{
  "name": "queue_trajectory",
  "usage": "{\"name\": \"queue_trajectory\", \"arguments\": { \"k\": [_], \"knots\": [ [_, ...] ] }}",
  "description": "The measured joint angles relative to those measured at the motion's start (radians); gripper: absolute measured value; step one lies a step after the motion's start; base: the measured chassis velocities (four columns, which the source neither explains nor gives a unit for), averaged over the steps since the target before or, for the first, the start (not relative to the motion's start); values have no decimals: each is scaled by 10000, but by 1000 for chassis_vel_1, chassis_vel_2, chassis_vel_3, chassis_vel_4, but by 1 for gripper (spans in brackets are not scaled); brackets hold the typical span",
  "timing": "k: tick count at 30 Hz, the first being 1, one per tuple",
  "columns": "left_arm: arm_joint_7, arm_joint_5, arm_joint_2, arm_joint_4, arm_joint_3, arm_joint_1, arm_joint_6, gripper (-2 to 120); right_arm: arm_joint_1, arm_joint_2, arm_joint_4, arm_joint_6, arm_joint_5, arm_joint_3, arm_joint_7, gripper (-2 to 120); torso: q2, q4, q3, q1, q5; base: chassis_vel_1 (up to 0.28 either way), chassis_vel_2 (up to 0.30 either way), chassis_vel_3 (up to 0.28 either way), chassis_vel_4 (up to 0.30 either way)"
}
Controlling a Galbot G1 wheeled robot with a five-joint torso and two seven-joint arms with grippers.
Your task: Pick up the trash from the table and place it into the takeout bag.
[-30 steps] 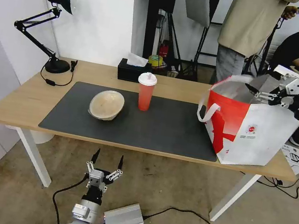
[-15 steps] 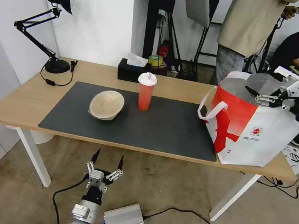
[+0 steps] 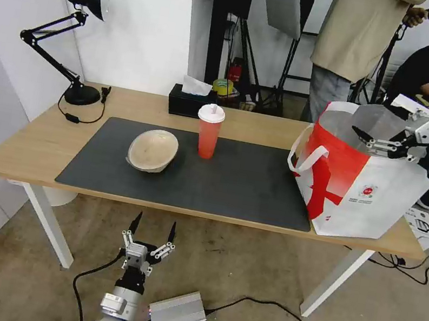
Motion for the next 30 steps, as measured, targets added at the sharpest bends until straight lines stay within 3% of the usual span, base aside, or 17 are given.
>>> {"name": "queue_trajectory", "arguments": {
  "k": [11,23,30],
  "knots": [
    [6,4,169,-623,-430,451,14,100,-1105,55,1423,-391,359,1407,740,100,0,1,0,0,-1,0,0,0,0],
    [25,4,211,-1198,-815,807,22,100,-1324,280,2078,-537,590,1860,1404,100,0,0,0,0,-1,0,0,0,0],
    [30,25,106,-1587,-1129,1069,37,100,-1569,942,2642,-633,691,2044,1873,100,0,0,0,0,-1,0,0,0,0]
  ]
}}
